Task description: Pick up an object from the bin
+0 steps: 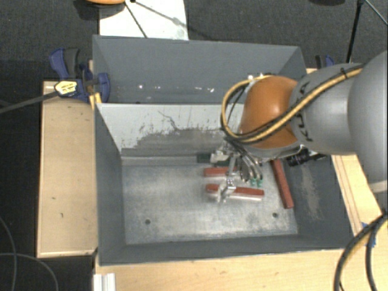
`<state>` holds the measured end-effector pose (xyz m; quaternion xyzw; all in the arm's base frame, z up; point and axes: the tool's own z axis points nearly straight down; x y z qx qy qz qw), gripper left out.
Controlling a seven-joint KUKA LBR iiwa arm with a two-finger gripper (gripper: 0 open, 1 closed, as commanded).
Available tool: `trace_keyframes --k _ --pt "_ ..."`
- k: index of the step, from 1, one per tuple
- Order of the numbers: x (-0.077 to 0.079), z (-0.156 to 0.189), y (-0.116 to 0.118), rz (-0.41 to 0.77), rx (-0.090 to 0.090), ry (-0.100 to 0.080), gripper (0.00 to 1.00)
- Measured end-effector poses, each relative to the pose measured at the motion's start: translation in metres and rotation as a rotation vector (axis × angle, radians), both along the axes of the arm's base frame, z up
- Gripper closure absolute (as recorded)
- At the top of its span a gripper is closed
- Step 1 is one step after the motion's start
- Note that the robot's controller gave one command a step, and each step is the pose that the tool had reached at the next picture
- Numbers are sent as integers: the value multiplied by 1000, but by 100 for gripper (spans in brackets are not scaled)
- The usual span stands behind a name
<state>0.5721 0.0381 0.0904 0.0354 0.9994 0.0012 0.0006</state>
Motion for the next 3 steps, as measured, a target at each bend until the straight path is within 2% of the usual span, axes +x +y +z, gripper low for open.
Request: trace_keyframes --k 1,2,3 --pt "-15 -13 -31 -10 1 -28 100" --pt "-15 -14 -31 -11 1 -27 100" --pt "-19 124 -34 -68 -2 0 100"
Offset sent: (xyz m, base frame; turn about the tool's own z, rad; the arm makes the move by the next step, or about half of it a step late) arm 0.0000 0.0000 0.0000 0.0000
